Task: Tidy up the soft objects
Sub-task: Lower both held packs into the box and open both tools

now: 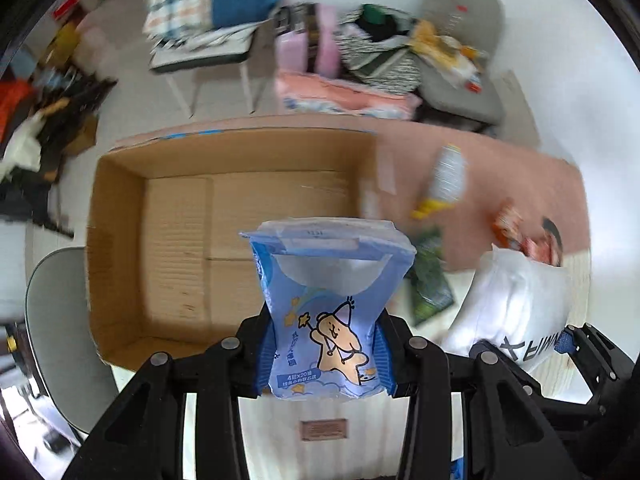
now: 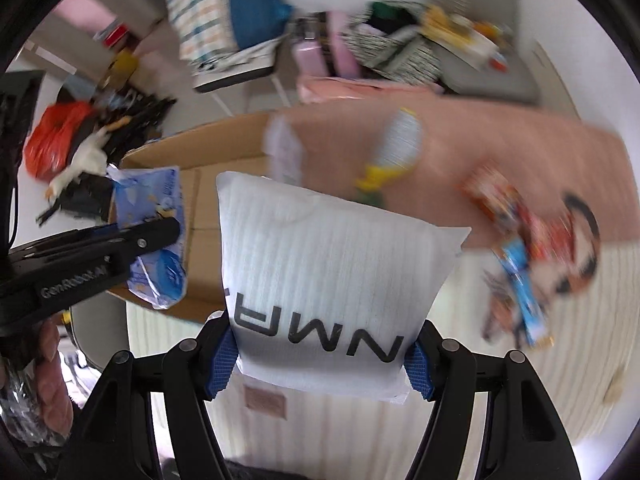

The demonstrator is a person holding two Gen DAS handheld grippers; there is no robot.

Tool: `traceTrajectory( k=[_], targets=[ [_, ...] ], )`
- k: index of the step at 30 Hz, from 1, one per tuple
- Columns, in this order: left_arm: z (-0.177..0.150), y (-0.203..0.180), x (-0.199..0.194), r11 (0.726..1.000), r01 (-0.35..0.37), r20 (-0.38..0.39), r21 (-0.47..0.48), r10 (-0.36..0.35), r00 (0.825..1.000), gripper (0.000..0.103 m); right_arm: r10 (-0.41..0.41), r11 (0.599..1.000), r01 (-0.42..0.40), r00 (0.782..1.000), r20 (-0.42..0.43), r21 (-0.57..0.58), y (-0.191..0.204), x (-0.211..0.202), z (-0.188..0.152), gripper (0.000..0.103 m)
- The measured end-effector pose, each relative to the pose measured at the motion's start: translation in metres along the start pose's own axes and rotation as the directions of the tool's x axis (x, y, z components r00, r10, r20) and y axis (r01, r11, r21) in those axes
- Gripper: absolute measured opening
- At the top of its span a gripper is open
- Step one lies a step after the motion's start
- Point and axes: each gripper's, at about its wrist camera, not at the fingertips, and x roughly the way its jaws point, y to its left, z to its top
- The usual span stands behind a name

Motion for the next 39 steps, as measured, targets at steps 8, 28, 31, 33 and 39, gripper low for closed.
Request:
traceTrajectory(
  k=[8, 28, 31, 33, 39],
  targets=[
    [0.058, 0.088, 0.071, 0.999, -0.008, -0.111, -0.042, 0.003, 0.994, 0.038, -0.06, 0.994, 0.053, 0.995, -0.079, -0.091, 0.104, 0.091, 0.077, 0.071],
    [0.086, 0.125, 0.155, 0.994, 0.086, -0.286, -0.072, -0.103, 0.953, 0.048, -0.17, 0.983, 0.146, 0.954, -0.246, -0.111, 0.14, 0.22, 0.127, 0.077],
    [0.085, 0.125, 0.151, 0.995, 0.086, -0.278, -0.057, -0.099, 0.955, 0.067, -0.161, 0.985, 0.139, 0.952, -0.259, -0.099, 0.134, 0.225, 0.131, 0.083],
    [0.085, 0.125, 0.145, 0.995, 0.084, -0.263, -0.051, -0.095, 0.96, 0.079, -0.161, 0.985, 0.14, 0.955, -0.25, -0.098, 0.135, 0.22, 0.132, 0.084],
    [0.074, 0.131, 0.104, 0.998, 0.057, -0.184, -0.018, -0.059, 0.981, 0.098, -0.212, 0.974, 0.187, 0.955, -0.208, -0.13, 0.145, 0.189, 0.124, 0.099]
  ],
)
